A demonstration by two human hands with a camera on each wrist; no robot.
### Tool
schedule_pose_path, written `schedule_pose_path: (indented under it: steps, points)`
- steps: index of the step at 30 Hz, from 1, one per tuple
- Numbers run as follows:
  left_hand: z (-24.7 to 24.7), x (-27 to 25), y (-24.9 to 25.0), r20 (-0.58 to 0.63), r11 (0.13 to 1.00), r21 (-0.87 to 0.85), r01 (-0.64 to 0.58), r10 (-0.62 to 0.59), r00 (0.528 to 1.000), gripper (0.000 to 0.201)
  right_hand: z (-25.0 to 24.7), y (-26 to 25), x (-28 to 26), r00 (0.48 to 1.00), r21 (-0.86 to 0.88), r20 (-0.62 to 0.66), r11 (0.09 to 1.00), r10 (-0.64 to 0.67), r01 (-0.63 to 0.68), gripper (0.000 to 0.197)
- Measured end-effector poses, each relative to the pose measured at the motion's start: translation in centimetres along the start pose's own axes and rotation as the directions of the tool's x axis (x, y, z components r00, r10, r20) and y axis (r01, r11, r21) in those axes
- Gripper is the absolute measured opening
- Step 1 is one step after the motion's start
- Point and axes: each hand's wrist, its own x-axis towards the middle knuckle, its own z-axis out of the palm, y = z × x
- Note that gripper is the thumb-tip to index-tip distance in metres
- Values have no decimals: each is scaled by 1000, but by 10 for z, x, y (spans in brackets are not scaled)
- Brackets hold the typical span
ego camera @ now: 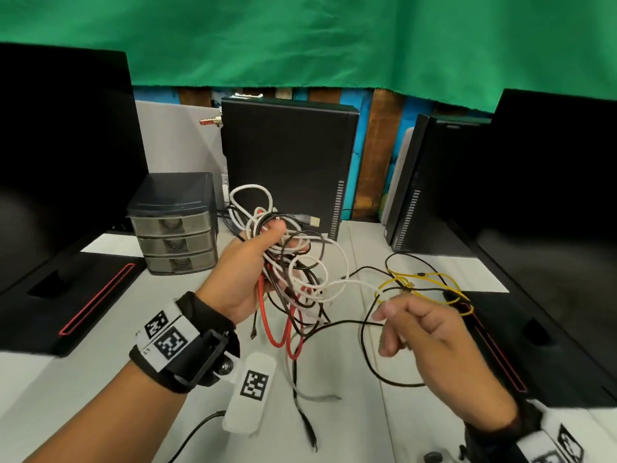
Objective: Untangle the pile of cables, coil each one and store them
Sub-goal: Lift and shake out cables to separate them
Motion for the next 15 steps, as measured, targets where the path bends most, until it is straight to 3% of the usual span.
schedule_pose_path:
  steps: [6, 11, 15]
  points:
    - [-10, 9, 4, -88, 999, -36, 40, -43, 995, 34, -37, -3, 16, 958, -16, -270, 996, -93, 92, 34]
    - [-9, 12, 0, -100, 998, -33, 51, -54, 994, 36, -45, -6, 17, 946, -20, -292, 990, -142, 142, 31]
    - [-4, 10, -4, -90, 998, -15, 54, -55, 994, 35, -35, -9, 12, 951, -43, -257, 985, -172, 166, 15]
